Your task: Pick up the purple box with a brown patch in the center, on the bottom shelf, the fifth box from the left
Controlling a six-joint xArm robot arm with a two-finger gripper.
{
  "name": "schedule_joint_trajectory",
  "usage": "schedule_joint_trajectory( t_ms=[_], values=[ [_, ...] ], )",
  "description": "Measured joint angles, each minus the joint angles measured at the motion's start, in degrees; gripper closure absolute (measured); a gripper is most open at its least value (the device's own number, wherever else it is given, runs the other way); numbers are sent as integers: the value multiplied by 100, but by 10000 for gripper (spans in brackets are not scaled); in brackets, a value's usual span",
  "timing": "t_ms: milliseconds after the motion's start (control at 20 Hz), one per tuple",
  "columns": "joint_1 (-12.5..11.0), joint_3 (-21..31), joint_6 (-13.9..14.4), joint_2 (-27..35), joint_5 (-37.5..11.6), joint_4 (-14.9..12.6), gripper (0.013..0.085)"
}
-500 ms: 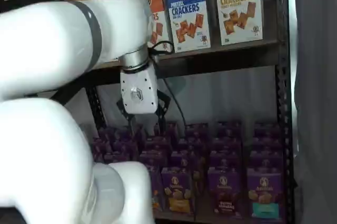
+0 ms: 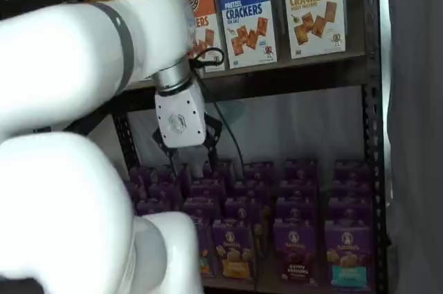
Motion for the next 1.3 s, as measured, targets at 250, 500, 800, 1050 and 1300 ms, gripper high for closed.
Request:
schedule_joint_trajectory(
  t_ms=[250, 500, 800, 1050, 1300],
  values=[
    [130, 65, 162, 168, -79, -142, 130],
    [75, 240, 171, 279, -494, -248, 130],
    [-308, 434, -173, 708, -1094, -212, 130],
    [-569, 567, -406, 1069, -1652, -197, 130],
    [-719, 571, -487, 1620, -2184, -271, 130]
  ],
)
